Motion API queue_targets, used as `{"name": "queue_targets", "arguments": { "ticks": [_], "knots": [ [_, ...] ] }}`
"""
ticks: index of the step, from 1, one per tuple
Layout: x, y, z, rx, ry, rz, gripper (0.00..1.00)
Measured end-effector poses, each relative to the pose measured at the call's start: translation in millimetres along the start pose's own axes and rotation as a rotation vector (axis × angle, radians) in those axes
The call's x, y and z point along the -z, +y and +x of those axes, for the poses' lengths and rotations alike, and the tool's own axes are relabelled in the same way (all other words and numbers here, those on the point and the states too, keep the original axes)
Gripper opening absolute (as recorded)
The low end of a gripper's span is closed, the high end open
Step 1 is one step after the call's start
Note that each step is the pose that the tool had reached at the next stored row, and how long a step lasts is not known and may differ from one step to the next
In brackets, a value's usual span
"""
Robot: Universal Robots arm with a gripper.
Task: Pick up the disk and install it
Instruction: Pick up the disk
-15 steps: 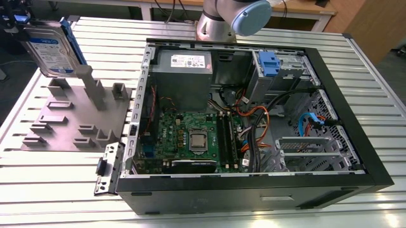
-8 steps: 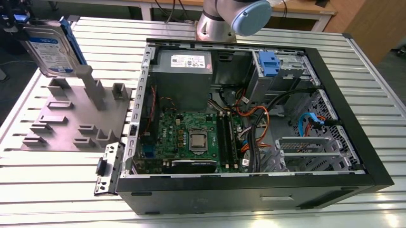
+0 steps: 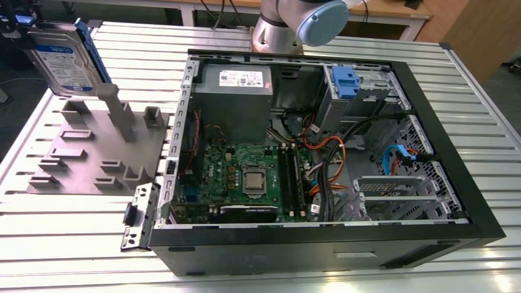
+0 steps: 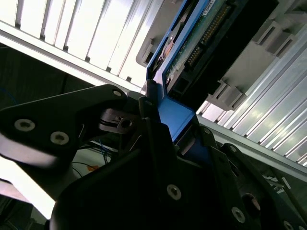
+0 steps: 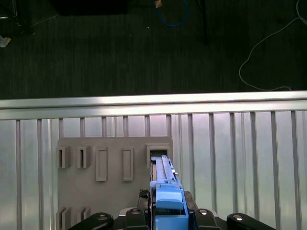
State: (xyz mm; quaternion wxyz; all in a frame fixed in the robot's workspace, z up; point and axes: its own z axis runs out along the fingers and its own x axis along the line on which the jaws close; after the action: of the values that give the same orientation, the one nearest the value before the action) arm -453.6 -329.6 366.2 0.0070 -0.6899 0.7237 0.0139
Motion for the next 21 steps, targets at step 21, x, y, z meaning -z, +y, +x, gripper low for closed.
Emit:
{"name": "queue_targets", "arguments": {
  "ticks": [21],
  "knots": [
    [9.4,0.1,-0.3,0.0,0.0002,0.0,0.36]
  ]
}}
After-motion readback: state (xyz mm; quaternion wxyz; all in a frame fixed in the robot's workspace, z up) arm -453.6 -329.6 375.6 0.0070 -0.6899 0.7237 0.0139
